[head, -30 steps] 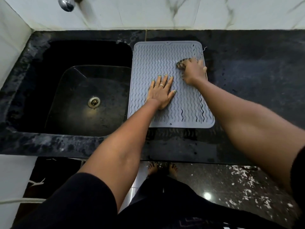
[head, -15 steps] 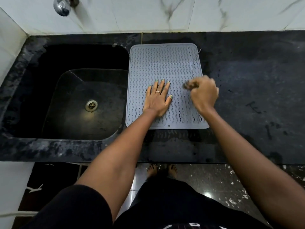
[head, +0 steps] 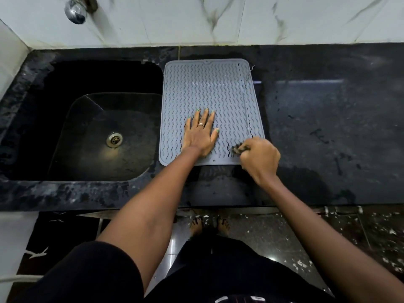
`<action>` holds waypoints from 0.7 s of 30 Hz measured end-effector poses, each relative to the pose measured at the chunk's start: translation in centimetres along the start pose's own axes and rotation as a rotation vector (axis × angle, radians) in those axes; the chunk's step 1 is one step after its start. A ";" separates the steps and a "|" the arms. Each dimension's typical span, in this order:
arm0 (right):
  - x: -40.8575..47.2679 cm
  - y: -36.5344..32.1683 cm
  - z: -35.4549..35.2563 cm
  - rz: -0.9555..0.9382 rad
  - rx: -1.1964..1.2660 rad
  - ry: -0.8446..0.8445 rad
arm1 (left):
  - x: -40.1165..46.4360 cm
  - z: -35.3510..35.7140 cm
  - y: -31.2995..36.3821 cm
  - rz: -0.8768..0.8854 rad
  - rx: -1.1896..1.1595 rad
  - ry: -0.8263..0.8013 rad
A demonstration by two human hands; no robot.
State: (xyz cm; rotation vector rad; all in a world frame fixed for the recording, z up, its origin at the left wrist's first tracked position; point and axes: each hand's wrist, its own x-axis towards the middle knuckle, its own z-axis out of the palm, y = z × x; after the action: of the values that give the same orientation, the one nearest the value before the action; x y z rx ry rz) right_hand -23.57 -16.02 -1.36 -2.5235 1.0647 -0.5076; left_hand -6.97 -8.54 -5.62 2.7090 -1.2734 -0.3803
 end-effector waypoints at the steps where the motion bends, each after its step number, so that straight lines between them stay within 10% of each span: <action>1: 1.0 -0.5 -0.3 0.049 0.083 0.023 | -0.2 0.0 0.1 0.000 0.001 -0.009; 5: 8.2 -3.5 0.3 0.001 0.192 0.077 | -1.1 0.2 0.6 0.004 0.019 -0.022; 10: 12.8 -4.0 3.4 -0.097 -0.159 -0.389 | -2.1 0.2 0.3 0.014 0.010 -0.031; 16: 4.0 -2.2 3.4 -0.155 -0.101 0.005 | -3.5 0.2 0.2 0.034 0.019 -0.037; 21: 2.4 -4.0 0.7 -0.032 -0.052 -0.147 | -4.6 -0.3 0.3 0.029 0.048 -0.080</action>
State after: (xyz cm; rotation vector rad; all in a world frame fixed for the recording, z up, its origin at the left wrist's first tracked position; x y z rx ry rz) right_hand -19.27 -14.99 0.26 -2.5812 0.9968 -0.3007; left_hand -9.99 -5.18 -4.49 2.7371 -1.3581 -0.4652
